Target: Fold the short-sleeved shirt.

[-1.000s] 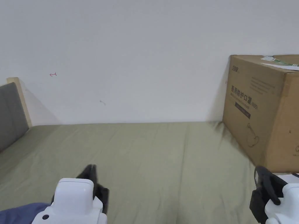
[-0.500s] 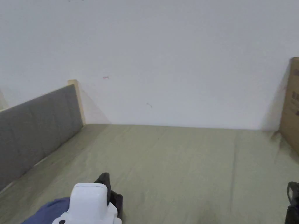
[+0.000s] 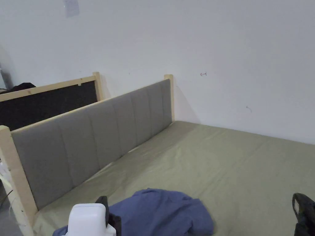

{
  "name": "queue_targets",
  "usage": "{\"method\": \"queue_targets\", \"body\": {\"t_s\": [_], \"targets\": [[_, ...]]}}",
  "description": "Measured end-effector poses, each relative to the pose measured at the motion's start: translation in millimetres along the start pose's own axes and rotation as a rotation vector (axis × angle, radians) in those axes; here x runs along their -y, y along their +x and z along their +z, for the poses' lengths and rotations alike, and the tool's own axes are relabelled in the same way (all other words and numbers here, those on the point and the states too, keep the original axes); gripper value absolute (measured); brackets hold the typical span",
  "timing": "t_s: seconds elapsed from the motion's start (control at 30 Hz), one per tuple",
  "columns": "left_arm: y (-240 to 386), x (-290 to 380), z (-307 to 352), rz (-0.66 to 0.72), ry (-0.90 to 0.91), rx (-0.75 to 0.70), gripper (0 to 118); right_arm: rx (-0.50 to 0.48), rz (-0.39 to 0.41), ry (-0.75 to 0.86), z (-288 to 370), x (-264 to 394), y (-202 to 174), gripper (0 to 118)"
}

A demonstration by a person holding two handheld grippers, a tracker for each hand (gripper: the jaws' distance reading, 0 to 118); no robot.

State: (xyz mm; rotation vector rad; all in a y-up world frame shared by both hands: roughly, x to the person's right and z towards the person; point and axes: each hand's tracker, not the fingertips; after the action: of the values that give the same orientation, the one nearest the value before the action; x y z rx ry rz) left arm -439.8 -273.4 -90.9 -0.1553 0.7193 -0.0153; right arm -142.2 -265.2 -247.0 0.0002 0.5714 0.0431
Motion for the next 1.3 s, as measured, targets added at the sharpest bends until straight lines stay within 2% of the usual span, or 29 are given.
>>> {"method": "queue_targets", "body": {"t_s": [0.13,0.2,0.23,0.33,0.37,0.43,0.47,0.5,0.53,0.57,0.6,0.63,0.7,0.83,0.93,0.97,1.0,1.1,1.17,1.2,1.23,1.3], "targets": [[6.5,-9.6,-34.5,0.016,0.009,0.026,0,0.007,0.029,-0.018,0.2,1.8,11.2,0],[7.5,-18.7,-77.4,0.027,-0.09,0.098,0,0.052,0.103,-0.052,-4.9,3.5,13.7,0],[6.1,-21.4,-108.3,0.052,-0.181,0.181,0,0.06,0.12,-0.071,-7.8,5.2,16.8,0],[12.6,-4.4,-202.6,0.089,-0.537,0.387,0,0.043,0.093,-0.124,-17.0,13.1,28.1,0],[12.9,8.7,-233.6,0.147,-0.673,0.441,0,0.046,0.083,-0.15,-20.0,17.1,31.5,0],[19.4,41.3,-282.0,0.26,-0.874,0.382,0,0.051,0.062,-0.222,-26.5,24.2,37.5,0],[22.2,58.1,-300.5,0.299,-0.918,0.35,2,0.049,0.043,-0.243,-31.5,27.8,38.5,0],[25.1,71.9,-312.2,0.313,-0.947,0.337,15,0.051,0.028,-0.26,-34.5,31.5,41.1,0],[30.5,84.8,-326.5,0.291,-0.976,0.338,61,0.059,0.022,-0.271,-37.6,35.6,43.8,0],[38.4,96.0,-337.5,0.252,-1.005,0.337,97,0.061,0.024,-0.281,-40.6,40.0,46.6,0],[46.0,104.7,-343.9,0.22,-1.016,0.337,118,0.064,0.027,-0.295,-43.7,44.0,47.9,0],[48.1,111.9,-344.1,0.188,-0.962,0.338,115,0.066,0.03,-0.312,-46.5,48.3,50.1,0],[65.5,123.7,-355.0,0.102,-0.967,0.318,115,0.069,0.032,-0.343,-51.2,56.3,55.0,0],[91.3,145.3,-368.7,-0.036,-1.065,0.338,115,0.073,0.018,-0.396,-58.3,70.5,61.2,0],[99.5,177.3,-376.9,-0.266,-1.191,0.277,117,0.07,0.0,-0.427,-60.3,78.5,63.7,0],[97.1,173.1,-369.8,-0.183,-1.08,0.311,117,0.068,-0.006,-0.433,-60.4,80.6,64.2,0],[93.7,171.8,-364.3,-0.144,-1.073,0.297,117,0.067,-0.011,-0.438,-60.0,81.9,64.1,0],[91.4,168.6,-363.9,-0.161,-1.076,0.3,117,0.061,-0.024,-0.445,-58.2,84.6,65.2,0],[92.0,163.3,-361.8,-0.161,-1.069,0.287,104,0.058,-0.028,-0.449,-56.5,84.0,65.3,0],[92.5,160.4,-359.7,-0.161,-1.057,0.27,92,0.059,-0.03,-0.452,-55.1,83.2,66.1,0],[91.2,155.8,-356.0,-0.138,-1.04,0.249,66,0.059,-0.032,-0.454,-52.7,81.3,67.4,0],[87.4,144.4,-350.4,-0.092,-0.985,0.223,35,0.061,-0.038,-0.449,-46.3,78.5,70.6,0]]}}
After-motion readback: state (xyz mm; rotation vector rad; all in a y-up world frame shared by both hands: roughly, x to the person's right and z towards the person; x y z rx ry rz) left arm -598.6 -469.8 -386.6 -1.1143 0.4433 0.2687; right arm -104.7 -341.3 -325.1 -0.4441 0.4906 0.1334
